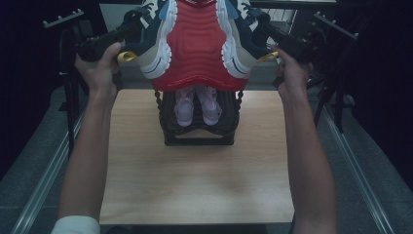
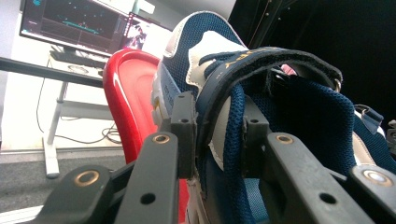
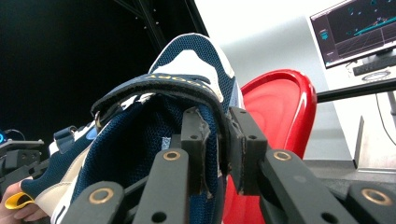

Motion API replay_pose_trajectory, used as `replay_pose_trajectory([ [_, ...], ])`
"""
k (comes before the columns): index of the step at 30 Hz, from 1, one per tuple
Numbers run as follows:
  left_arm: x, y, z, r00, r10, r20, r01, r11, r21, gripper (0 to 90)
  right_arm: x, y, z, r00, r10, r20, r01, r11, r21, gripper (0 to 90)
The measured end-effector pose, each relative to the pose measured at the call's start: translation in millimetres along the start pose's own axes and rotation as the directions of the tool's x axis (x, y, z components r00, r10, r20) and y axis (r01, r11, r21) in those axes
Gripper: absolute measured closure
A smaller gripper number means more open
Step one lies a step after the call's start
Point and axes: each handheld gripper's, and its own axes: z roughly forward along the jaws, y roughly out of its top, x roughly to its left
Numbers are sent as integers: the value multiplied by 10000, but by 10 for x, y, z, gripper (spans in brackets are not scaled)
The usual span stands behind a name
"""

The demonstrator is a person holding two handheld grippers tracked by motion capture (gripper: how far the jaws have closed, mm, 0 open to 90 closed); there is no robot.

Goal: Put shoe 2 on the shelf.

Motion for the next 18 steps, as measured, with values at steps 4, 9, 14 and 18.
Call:
replay_pose_trajectory([
  [4,-7,-2,86,10000,-14,-29,14,10000,58,736,-4,-35,87,10000,72,5,-72,9999,84,776],
  [9,-16,-8,184,10000,-6,46,5,10000,74,737,-9,-86,198,9999,45,125,-46,9999,142,776],
  [14,-45,7,278,9999,126,5,-126,9997,192,737,1,-105,299,9995,-109,281,103,9997,212,776],
  [18,-66,19,345,9998,180,-8,-180,9997,185,737,14,-111,356,9996,-126,262,120,9996,260,776],
])
